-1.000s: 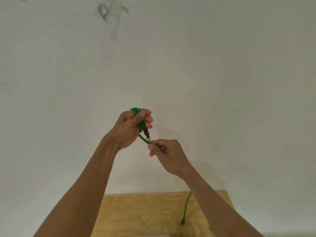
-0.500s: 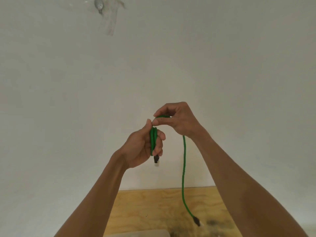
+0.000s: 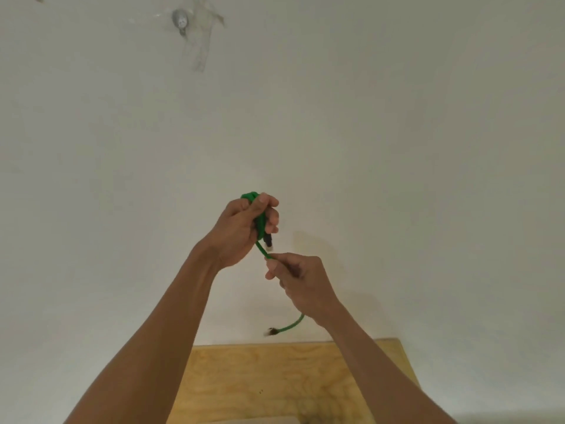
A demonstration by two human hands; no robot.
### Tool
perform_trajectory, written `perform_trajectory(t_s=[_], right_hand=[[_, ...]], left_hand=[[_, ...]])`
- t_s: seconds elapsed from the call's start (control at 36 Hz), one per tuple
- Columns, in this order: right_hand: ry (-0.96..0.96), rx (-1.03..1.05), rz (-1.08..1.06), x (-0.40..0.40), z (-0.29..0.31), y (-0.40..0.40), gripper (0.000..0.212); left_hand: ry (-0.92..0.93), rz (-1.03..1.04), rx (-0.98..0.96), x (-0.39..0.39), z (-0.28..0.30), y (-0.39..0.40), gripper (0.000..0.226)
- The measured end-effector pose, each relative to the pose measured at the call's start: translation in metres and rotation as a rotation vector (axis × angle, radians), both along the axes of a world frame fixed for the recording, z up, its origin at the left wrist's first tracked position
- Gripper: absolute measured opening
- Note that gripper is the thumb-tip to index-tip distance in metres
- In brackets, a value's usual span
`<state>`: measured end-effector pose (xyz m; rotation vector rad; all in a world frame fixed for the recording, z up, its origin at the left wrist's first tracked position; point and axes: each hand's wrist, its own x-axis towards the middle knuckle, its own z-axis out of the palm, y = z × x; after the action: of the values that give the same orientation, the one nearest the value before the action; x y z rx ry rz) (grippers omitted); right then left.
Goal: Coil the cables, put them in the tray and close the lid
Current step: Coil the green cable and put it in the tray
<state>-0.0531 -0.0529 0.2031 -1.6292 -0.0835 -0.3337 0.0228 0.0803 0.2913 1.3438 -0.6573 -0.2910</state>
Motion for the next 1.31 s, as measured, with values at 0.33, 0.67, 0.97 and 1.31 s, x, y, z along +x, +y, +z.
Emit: perform_trajectory(t_s=[0.33,0.67,0.97,1.31], right_hand=[[-0.172,-0.627,0.08,-0.002,0.078,-0.025,0.012],[-0.162,-0.069,0.175,0.04,0.066,-0.046,0.015],[0.103,0.049,0.088,0.002,-0.012,0.009,0.031],[-0.074,-0.733,-0.003,-0.021,0.034,-0.005,0.027]], left_hand=[[-0.141,0.02,0.422,-0.009,-0.029,0.019,0.058],[0.312,-0.328,0.037,-0.047,-0.023,0.003,0.054],[0.177,-0.193,-0.148,-0.031,-0.011,-0.005,0.024],[-0.215,0.123,0.428,-0.009,-0.017,0.022,0.032]])
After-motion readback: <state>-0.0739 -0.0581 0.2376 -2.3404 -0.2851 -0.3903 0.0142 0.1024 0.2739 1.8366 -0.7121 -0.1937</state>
